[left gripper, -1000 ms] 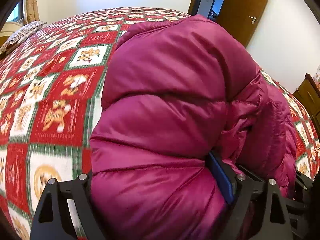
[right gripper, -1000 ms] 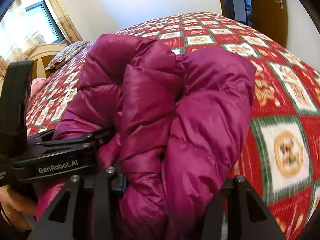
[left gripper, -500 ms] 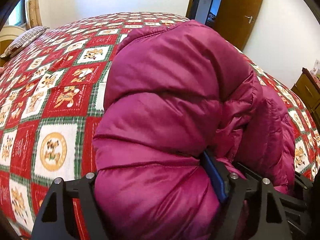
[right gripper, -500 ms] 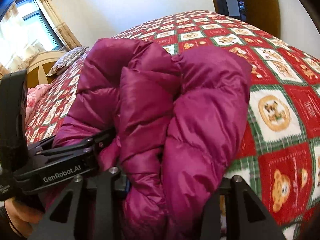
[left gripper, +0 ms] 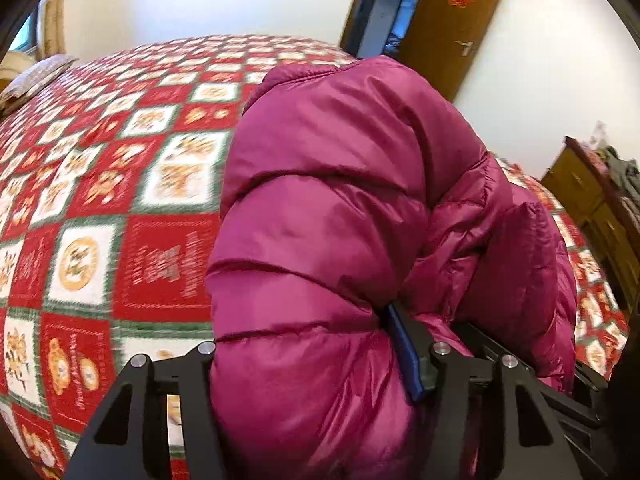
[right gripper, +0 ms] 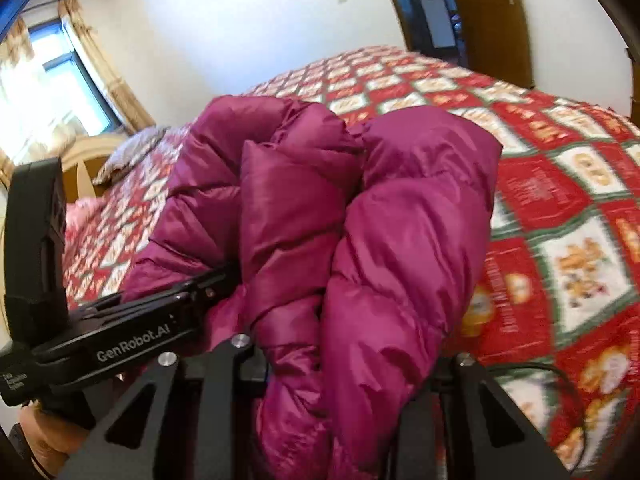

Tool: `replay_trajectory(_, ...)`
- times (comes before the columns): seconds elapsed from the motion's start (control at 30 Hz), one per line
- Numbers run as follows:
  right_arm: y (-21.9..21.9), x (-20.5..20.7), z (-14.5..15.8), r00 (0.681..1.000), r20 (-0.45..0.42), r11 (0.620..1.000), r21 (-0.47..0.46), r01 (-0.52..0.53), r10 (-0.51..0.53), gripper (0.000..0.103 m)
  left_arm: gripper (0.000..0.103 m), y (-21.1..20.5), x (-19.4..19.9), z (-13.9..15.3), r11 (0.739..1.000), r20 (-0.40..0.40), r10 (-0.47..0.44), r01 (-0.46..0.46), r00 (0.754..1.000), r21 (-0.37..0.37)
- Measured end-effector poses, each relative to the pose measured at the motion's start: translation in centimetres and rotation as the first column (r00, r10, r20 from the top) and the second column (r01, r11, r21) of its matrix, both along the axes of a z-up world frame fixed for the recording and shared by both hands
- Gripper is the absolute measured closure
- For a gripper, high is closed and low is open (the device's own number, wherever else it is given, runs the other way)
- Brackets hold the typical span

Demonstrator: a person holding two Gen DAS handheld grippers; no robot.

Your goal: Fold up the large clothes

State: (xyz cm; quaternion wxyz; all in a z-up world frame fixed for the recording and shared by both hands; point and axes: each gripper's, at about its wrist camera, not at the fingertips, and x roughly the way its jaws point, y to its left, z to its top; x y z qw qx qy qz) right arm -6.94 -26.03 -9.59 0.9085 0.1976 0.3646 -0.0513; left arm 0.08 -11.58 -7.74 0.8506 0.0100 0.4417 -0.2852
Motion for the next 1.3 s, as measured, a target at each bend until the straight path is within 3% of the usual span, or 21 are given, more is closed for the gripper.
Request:
replay_trajectory(0.2, -4.5, -3.8, 4.1, 0.991, 0.096, 0.994, -0.049, 0.098, -0.093, 0.071, 0.043, -5.5, -2.0, 3.8, 0.991, 0.062, -0.11, 0.114, 0.992, -0.072)
replay_trajectory(0.37, -9.5, -7.0, 6.8, 0.969, 0.149, 0.976, -0.069, 0.208, -0.196, 0.071, 0.043, -11.7, -3.7, 6.1, 0.969, 0.124, -0.221, 0.232, 0.967, -0.082)
replay_trajectory(0.57, -13.5, -9.0, 6.3, 0.951, 0.147, 0.958, -0.049, 0.281, -0.272, 0.071, 0.043, -16.6, -5.1, 6.1, 0.956, 0.14, -0.282, 0.29, 0.949, -0.04)
replay_trajectory(0.83, -14.5, -8.8, 5.2, 0.952, 0.125, 0.959, -0.014, 0.283, -0.279, 0.071, 0.043, -17.7, -5.6, 5.2, 0.964, 0.132, -0.266, 0.267, 0.955, 0.012)
replay_trajectory(1.3, -14.0, -5.6, 4.6, 0.973, 0.096, 0.978, 0.007, 0.211, -0.21, 0.072, 0.043, -15.6, -2.8, 3.5, 0.984, 0.084, -0.177, 0.176, 0.981, 0.021)
